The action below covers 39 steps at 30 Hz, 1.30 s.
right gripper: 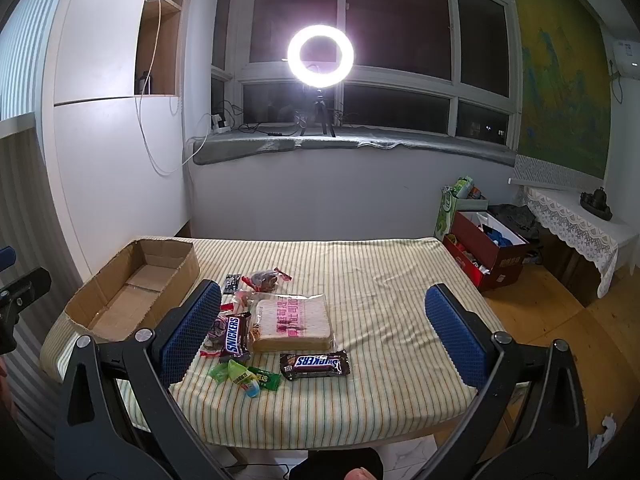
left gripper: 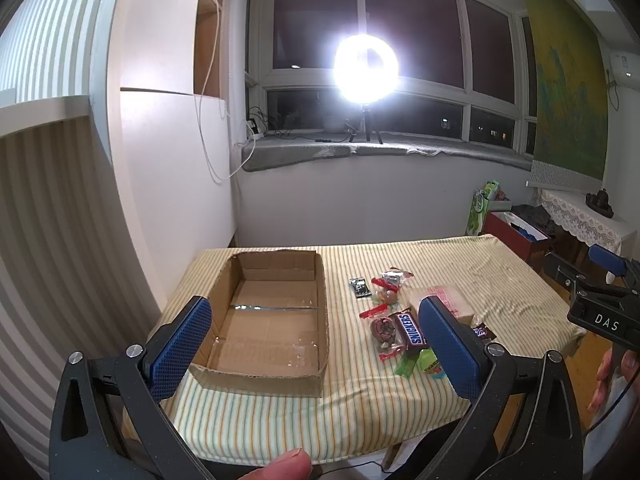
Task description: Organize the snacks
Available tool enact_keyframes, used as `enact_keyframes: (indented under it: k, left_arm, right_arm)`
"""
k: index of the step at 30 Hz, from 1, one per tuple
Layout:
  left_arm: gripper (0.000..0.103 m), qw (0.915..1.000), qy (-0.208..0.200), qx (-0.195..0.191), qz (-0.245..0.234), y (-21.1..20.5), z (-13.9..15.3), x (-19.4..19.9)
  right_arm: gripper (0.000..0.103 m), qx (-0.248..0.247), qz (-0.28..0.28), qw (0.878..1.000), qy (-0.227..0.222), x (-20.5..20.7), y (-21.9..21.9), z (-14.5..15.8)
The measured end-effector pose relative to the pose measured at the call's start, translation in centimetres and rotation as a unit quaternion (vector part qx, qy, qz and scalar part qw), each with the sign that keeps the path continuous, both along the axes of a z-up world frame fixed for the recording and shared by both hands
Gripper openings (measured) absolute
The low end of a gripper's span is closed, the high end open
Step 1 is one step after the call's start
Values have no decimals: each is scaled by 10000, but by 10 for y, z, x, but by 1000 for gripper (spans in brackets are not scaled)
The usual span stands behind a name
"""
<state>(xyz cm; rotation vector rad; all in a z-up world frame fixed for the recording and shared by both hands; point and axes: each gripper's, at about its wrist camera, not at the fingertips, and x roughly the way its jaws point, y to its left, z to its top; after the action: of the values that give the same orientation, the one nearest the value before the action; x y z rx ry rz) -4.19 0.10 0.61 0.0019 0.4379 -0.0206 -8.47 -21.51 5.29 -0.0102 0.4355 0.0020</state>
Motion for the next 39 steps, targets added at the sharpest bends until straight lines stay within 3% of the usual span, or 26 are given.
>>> enact_keyframes:
  k: [39]
  left_arm:
    - [103, 10000, -12, -1, -7, 1, 2, -2]
  right_arm:
    - [103, -3, 4, 10000, -4, -2, 0, -1]
